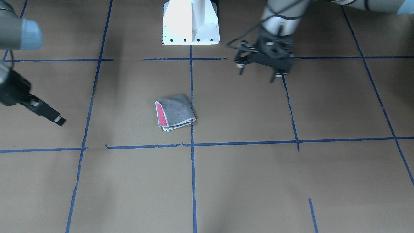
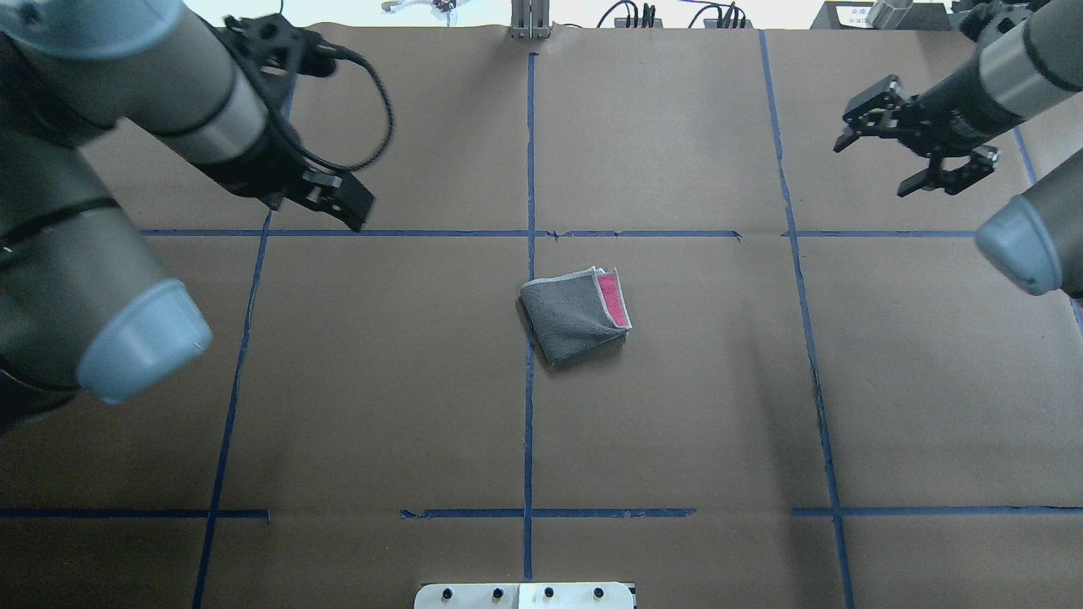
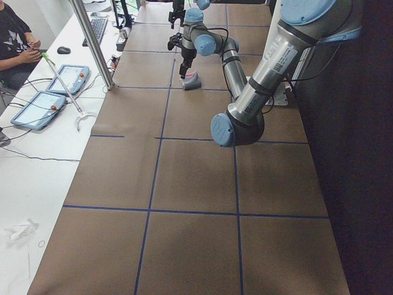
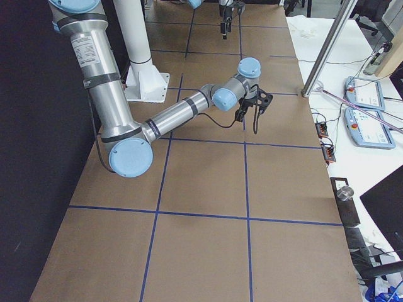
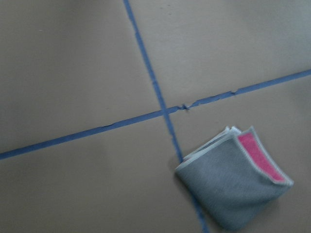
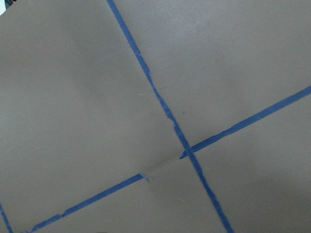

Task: Fold towel twice with both arms

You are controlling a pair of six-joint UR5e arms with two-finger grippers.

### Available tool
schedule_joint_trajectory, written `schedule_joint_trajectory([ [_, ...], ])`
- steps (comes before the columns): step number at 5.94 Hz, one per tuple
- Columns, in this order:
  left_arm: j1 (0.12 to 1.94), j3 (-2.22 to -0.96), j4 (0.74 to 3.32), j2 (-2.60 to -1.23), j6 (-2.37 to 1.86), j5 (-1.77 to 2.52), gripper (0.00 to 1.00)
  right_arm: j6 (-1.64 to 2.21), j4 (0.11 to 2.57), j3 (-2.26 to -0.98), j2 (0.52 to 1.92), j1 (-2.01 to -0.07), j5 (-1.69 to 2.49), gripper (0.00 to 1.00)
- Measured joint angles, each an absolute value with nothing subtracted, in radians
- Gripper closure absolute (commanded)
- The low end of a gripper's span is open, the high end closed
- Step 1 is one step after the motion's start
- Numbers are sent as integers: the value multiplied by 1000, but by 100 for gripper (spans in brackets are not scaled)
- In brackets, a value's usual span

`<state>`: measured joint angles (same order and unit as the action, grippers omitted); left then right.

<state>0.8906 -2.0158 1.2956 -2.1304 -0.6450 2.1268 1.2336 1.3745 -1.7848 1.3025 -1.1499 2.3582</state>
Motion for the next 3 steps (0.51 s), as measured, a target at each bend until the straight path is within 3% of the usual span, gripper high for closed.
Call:
schedule_joint_trajectory([
  [3, 1232, -1927, 1176, -1950, -187, 2320, 0, 539, 1714, -1751, 1337, -1349, 2399, 0],
])
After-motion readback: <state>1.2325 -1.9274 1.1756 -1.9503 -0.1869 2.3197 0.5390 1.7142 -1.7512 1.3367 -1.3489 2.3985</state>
